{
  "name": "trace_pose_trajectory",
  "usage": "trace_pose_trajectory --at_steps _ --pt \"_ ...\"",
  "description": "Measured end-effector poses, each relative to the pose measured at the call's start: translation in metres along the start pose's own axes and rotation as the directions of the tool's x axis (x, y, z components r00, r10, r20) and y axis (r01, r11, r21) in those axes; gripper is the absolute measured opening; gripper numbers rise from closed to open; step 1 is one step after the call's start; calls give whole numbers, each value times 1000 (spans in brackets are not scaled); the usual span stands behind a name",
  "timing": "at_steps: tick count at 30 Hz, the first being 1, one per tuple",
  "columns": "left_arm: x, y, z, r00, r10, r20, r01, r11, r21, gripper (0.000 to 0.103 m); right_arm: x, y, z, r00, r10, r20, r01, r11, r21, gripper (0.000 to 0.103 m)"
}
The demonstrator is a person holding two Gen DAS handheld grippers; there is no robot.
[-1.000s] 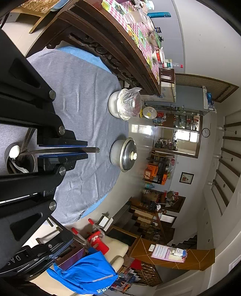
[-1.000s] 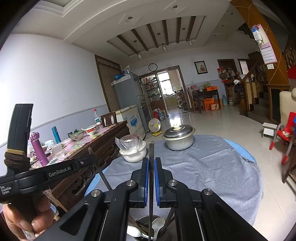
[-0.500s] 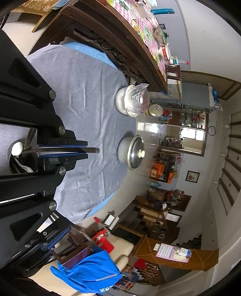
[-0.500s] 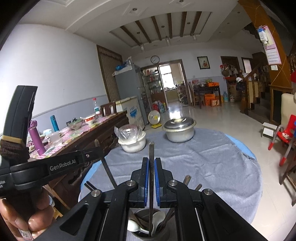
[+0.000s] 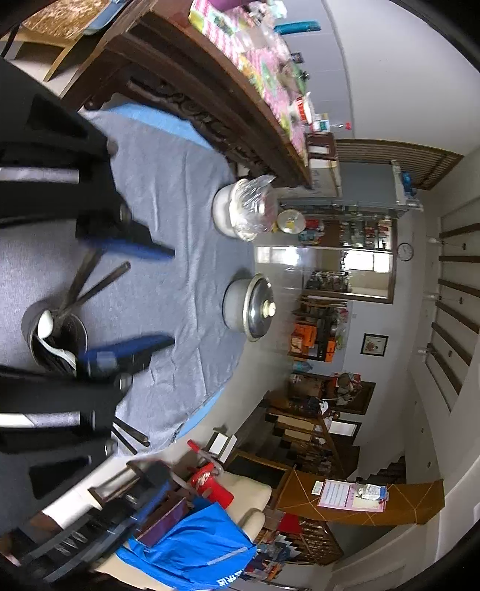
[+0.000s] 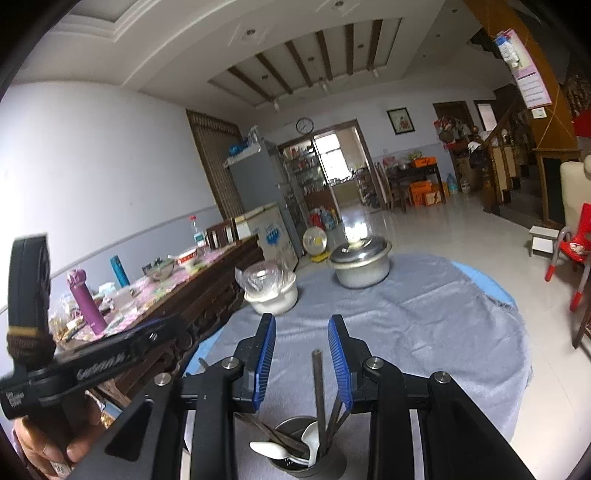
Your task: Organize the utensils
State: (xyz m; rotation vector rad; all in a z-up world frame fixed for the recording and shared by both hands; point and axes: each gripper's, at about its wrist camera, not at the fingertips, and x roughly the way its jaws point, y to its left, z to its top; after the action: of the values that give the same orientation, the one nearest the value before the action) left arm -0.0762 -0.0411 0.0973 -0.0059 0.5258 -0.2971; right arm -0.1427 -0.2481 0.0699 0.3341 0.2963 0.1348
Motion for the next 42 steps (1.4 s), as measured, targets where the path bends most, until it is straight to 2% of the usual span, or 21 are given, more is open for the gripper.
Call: trace_pose_trajectory --at_steps 6,10,12,16,21,29,35,39,42 --pt "-36 0 -23 994 98 39 -99 995 33 80 -14 -9 1 1000 24 -16 -24 1000 19 32" --pt "-47 2 -39 984 178 3 -178 984 23 83 -21 -13 -10 997 36 -72 -34 999 36 35" --pt "-52 6 -48 975 222 -23 -222 975 11 83 -23 -13 -16 994 38 -99 -34 998 44 48" --pt "-59 10 -57 955 292 -44 -292 956 11 84 -32 -8 -30 992 17 -122 -16 1000 13 48" --pt "-70 14 -64 937 347 -36 -347 938 1 87 -33 -7 -45 985 18 -170 -14 1000 26 48" --pt "-81 16 -77 920 390 -41 -391 920 -9 89 -31 7 -64 970 -10 -242 12 1000 5 49" --pt "-83 14 -91 915 399 -59 -400 916 -14 89 -39 22 -74 966 -58 -250 48 998 -47 52" --pt "-84 16 -95 918 390 -71 -393 919 -29 90 -43 30 -77 964 -100 -247 82 993 -83 53" --pt "-86 17 -99 912 405 -69 -408 912 -39 90 -46 33 -78 962 -119 -246 98 991 -94 53"
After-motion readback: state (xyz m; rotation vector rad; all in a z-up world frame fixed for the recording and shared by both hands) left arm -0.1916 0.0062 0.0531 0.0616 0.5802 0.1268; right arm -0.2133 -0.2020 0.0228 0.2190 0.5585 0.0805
